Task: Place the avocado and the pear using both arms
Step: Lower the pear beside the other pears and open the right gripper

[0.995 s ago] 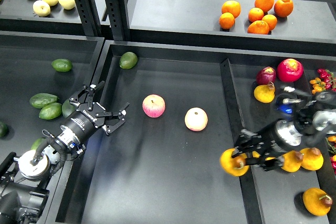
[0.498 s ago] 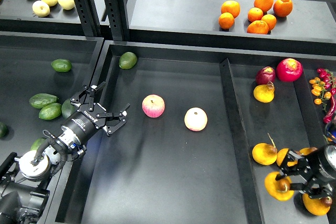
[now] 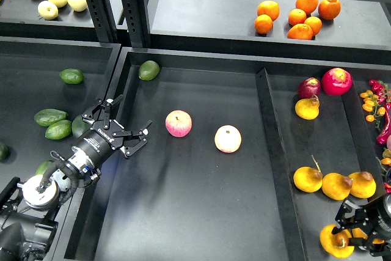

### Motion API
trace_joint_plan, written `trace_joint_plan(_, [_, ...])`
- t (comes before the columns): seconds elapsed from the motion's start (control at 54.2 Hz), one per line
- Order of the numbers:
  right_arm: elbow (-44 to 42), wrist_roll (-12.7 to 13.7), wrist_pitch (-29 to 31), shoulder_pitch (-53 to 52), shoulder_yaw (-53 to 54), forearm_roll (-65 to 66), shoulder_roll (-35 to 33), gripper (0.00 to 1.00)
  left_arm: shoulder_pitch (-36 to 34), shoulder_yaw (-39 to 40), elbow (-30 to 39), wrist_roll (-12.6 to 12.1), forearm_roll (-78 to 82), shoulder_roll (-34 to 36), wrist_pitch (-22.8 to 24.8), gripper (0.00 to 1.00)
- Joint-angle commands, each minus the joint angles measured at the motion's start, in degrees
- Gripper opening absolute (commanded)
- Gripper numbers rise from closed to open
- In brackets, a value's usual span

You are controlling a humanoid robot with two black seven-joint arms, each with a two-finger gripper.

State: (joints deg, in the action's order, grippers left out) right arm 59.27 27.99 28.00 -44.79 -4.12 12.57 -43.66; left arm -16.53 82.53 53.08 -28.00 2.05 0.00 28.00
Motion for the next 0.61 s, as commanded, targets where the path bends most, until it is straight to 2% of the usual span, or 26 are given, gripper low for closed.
trace_joint_plan(0.0, [-2.4,0.0,0.0,0.8,0.8,1.1,2.6,0.18,0.0,0.0,0.0,0.0,0.1,0.0,0.0,0.99])
trace_joint_plan(0.442, [-8.1,0.0,0.0,0.8,1.9,2.6,6.5,0.22,0.0,-0.1,0.0,0.0,0.0,0.0,0.0,0.99])
trace_joint_plan(0.59, [-8.9,0.0,0.0,0.9,2.5,3.7,6.5,0.31,0.0,-0.1,0.0,0.0,0.1,0.0,0.0,0.99])
